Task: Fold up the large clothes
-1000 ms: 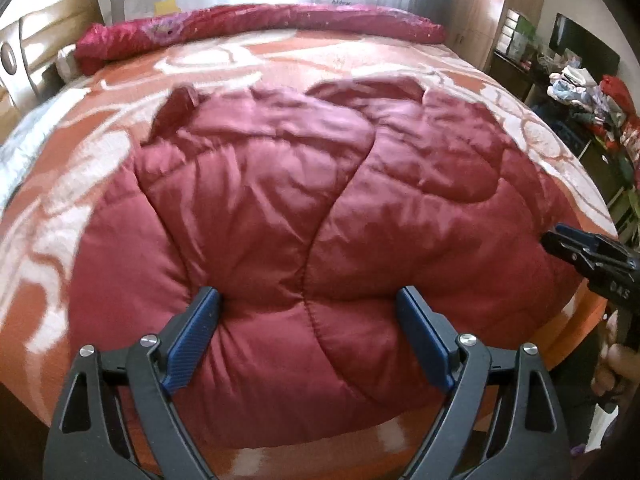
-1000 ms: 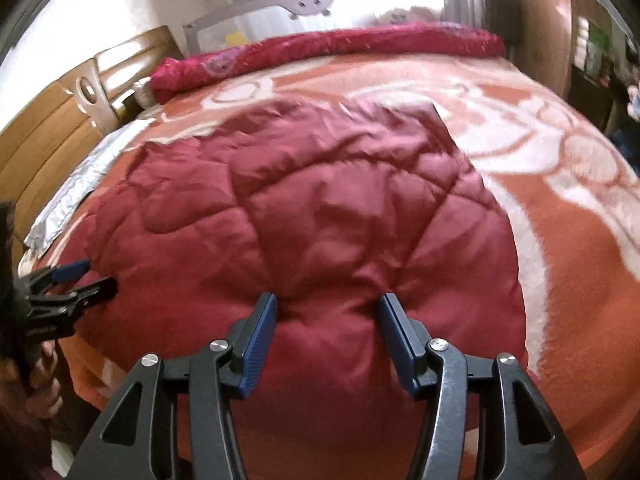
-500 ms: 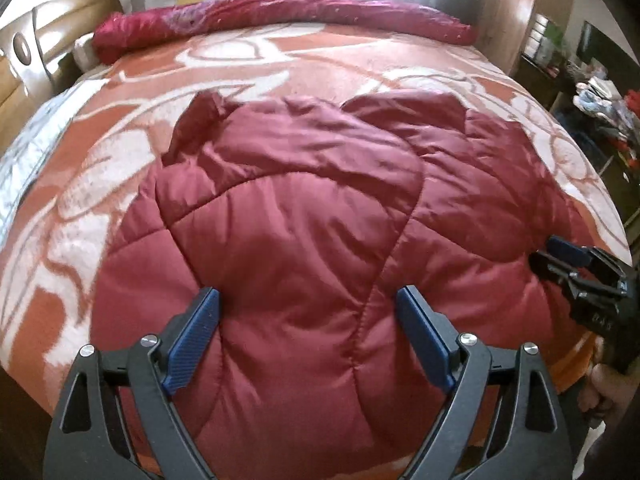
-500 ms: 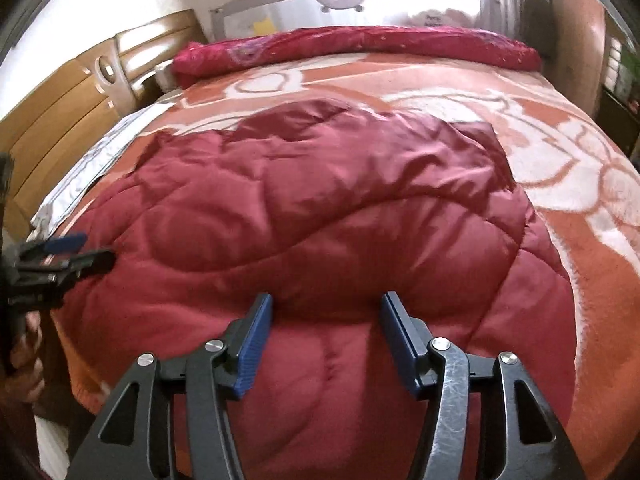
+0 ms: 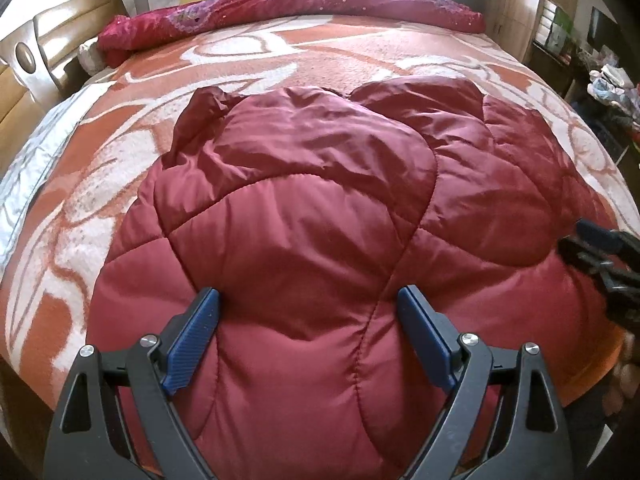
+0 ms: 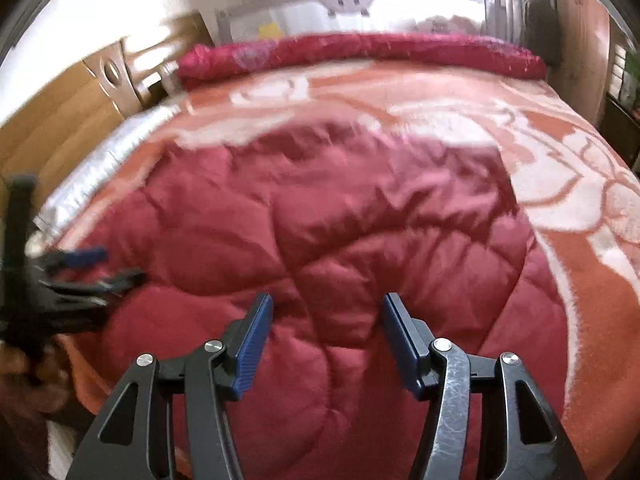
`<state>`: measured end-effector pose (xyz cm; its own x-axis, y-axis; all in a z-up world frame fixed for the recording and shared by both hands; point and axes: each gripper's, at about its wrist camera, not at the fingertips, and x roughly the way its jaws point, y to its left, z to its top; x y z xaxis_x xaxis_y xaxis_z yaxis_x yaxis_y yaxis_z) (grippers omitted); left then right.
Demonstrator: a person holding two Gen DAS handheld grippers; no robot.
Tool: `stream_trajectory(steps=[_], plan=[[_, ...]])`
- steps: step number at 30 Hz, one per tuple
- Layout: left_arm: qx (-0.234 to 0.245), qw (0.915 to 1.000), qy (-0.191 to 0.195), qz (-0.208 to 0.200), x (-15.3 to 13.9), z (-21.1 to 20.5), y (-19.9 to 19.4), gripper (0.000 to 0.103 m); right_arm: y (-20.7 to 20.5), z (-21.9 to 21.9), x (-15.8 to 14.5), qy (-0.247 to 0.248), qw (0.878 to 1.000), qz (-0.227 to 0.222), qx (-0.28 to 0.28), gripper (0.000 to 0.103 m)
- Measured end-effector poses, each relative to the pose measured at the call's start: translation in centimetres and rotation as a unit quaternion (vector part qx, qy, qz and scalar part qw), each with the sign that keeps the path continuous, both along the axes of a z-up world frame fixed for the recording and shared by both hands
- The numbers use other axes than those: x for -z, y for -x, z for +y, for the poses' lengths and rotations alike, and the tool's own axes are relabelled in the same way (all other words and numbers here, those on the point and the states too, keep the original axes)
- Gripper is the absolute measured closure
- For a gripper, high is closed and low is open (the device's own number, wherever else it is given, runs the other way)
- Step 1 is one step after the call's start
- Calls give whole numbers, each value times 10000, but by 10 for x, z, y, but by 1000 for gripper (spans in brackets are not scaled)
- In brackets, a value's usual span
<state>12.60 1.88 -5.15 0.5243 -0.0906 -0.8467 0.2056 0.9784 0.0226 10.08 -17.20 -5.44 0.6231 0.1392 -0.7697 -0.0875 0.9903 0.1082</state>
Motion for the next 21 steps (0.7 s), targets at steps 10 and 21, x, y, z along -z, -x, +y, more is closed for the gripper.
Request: stream_trajectory(steps=[10, 21], plan=[[13, 10000, -61, -61, 2, -2, 0, 11, -10, -12, 17, -122, 9998, 68, 129, 44], [7, 10000, 55, 34, 6, 0, -13, 6, -13, -16, 19, -230, 9995, 106, 161, 44]])
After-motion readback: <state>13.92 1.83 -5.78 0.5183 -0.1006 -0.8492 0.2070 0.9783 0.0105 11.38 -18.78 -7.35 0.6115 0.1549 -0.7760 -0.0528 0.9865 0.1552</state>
